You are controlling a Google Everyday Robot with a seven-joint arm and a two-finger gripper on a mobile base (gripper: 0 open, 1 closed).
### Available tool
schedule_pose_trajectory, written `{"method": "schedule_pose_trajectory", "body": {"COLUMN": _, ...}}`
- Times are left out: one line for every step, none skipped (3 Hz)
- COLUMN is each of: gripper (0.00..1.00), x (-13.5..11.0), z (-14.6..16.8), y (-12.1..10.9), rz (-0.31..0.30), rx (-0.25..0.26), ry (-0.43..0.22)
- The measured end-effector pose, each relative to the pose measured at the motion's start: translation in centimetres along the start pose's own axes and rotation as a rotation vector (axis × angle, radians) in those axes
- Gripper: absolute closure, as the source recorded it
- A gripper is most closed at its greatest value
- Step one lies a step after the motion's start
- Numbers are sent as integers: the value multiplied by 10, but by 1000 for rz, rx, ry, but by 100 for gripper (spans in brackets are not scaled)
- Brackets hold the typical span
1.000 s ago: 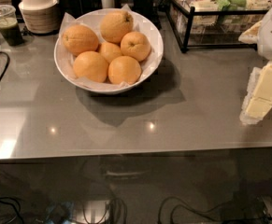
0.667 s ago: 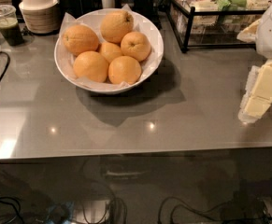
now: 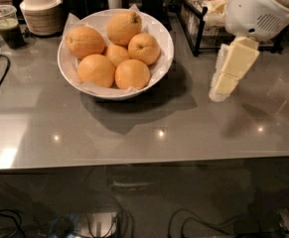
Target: Pick orange from white bowl
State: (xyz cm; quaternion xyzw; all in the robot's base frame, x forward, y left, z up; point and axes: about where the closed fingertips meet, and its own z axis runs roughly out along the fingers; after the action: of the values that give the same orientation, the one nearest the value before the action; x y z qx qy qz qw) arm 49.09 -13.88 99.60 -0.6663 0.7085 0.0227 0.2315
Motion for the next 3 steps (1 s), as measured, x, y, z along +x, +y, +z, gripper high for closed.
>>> {"method": "schedule_pose_trajectory", "body": {"gripper": 0, "x": -40, "z": 14, "y": -21, "rz": -74, "rx": -19, "ry": -112}}
{"method": "schedule_pose_trajectory", "body": {"gripper": 0, "x": -76, "z": 27, "y": -43, "rz": -120, "rx": -26, "ry": -209}}
{"method": "schedule_pose_trajectory", "body": {"gripper": 0, "x": -111, "z": 48, "y": -62, "rz": -157, "rx": -48, "ry": -258}}
